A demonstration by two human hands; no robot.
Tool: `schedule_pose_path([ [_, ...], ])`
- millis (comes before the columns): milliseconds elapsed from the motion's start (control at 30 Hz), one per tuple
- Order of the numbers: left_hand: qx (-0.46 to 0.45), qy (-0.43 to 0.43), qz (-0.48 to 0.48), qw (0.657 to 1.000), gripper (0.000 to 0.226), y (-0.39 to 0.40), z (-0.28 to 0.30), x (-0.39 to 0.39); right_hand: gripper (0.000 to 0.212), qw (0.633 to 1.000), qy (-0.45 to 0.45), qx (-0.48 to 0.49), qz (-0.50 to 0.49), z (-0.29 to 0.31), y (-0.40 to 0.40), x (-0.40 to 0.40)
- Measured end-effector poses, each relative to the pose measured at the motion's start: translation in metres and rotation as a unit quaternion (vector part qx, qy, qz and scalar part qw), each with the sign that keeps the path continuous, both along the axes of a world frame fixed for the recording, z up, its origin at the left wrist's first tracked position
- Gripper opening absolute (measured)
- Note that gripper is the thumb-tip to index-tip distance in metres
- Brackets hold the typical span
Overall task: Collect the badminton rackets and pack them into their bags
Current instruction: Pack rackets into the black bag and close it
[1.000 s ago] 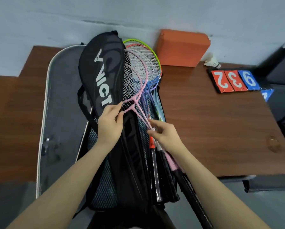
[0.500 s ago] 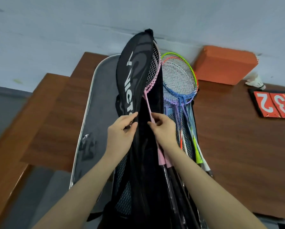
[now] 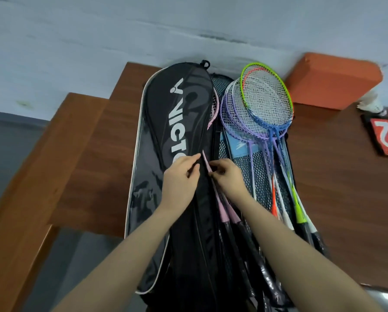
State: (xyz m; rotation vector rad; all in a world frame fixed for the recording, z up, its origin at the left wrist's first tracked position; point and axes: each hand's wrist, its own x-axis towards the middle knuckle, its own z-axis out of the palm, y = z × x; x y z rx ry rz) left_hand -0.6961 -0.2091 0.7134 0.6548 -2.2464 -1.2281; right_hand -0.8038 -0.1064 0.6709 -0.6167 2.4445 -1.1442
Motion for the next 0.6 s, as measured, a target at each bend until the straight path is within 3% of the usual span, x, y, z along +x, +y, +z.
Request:
schedule_pose_path([
  [167,-0.016,-0.013,-0.02,1.0,0.028,0.009,-0.014,-0.001,0.032,0.999,-0.001,0.028,0.033,0.004,0.023,0.008],
  [267,-0.14,-0.085,-0.049,0.985,0.046,0.017,-0.018,-0.005,0.033,0.998,0.009,0.021,0.052,0.01,0.05,0.019],
  [367,-0.272,-0.16,-0.085,0.945,0.074,0.038,-0.025,0.005,0.029,0.999,0.003,-0.009,0.032,0.013,0.089,0.033],
  [600,-0.255,-0.327,-0.013,0.91,0.086,0.11,-0.04,0.071,0.03,0.992,0.059,0.046,0.097,0.0,0.171,0.064],
])
